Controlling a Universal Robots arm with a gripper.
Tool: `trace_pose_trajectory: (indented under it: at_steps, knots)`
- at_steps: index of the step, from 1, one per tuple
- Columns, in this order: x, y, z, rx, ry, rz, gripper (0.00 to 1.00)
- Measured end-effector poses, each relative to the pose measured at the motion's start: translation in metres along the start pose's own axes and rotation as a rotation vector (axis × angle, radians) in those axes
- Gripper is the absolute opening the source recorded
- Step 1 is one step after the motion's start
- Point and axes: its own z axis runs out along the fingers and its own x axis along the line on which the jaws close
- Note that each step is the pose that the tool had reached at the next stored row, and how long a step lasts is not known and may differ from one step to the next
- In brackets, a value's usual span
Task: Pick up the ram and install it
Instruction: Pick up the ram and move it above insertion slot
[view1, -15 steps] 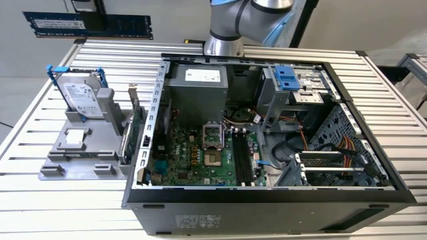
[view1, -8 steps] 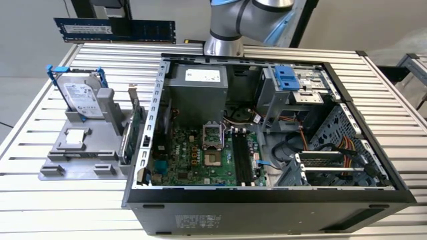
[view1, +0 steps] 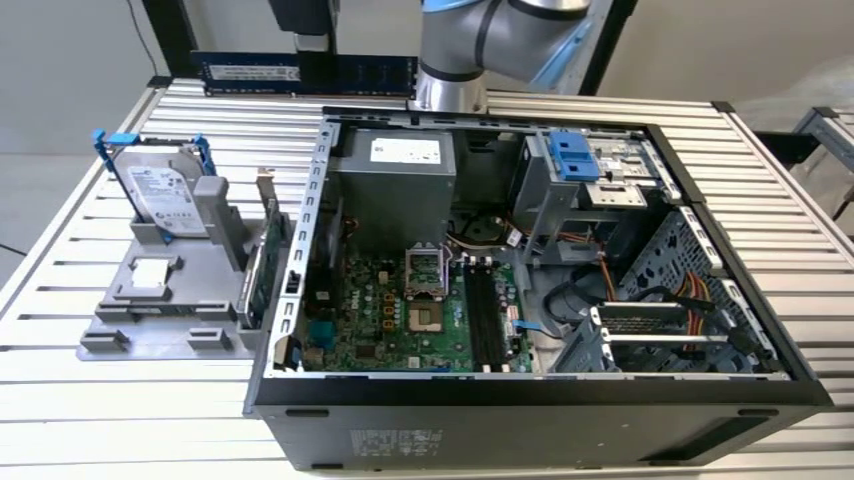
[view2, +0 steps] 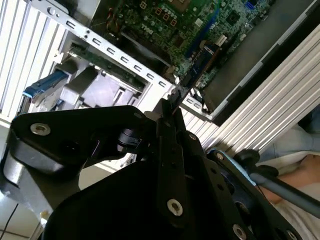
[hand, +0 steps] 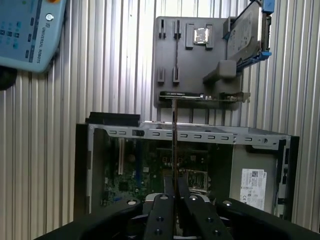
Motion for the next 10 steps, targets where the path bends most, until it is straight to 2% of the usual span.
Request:
trace_pose_trajectory:
  at_steps: [10]
  knots:
    - [-0.0024, -0.0457, 0.0089, 0.0000, 0.0001, 0.000, 0.00]
